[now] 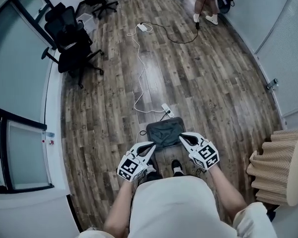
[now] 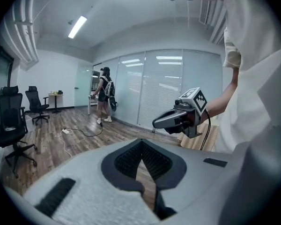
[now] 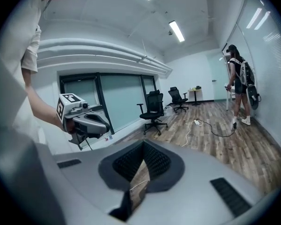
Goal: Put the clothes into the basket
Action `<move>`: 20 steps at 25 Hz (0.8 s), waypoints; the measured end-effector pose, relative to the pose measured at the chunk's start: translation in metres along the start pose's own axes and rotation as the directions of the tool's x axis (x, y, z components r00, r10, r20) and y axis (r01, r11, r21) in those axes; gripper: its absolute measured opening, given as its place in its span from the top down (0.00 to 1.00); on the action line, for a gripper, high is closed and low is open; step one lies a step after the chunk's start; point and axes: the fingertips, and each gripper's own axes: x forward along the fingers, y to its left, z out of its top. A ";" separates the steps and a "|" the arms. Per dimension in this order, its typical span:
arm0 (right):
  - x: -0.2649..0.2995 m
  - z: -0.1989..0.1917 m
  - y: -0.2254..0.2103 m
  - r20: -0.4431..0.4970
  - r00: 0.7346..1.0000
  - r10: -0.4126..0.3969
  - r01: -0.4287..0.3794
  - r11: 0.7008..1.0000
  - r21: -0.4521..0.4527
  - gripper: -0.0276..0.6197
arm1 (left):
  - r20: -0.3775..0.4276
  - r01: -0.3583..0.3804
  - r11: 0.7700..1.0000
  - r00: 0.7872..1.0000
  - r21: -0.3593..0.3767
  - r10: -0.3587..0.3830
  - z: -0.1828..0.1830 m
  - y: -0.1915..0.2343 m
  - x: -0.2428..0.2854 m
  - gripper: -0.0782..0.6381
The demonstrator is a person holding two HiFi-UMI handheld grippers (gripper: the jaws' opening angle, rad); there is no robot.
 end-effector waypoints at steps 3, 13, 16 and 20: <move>-0.008 -0.005 -0.006 -0.010 0.999 -0.032 0.032 0.999 0.022 0.93 | -0.010 0.034 0.999 0.999 0.002 -0.034 0.003 -0.005 0.004 0.87; -0.017 -0.013 -0.011 -0.011 0.999 -0.052 0.052 0.998 0.022 0.93 | -0.013 0.079 0.997 0.997 0.024 -0.078 0.009 -0.011 0.018 0.87; -0.019 -0.011 -0.010 -0.014 0.998 -0.057 0.057 0.998 0.012 0.93 | -0.004 0.083 0.996 0.997 0.025 -0.083 0.013 -0.011 0.017 0.87; -0.019 -0.009 -0.011 -0.017 0.998 -0.065 0.065 0.998 0.014 0.93 | -0.003 0.089 0.996 0.996 0.023 -0.089 0.015 -0.011 0.017 0.87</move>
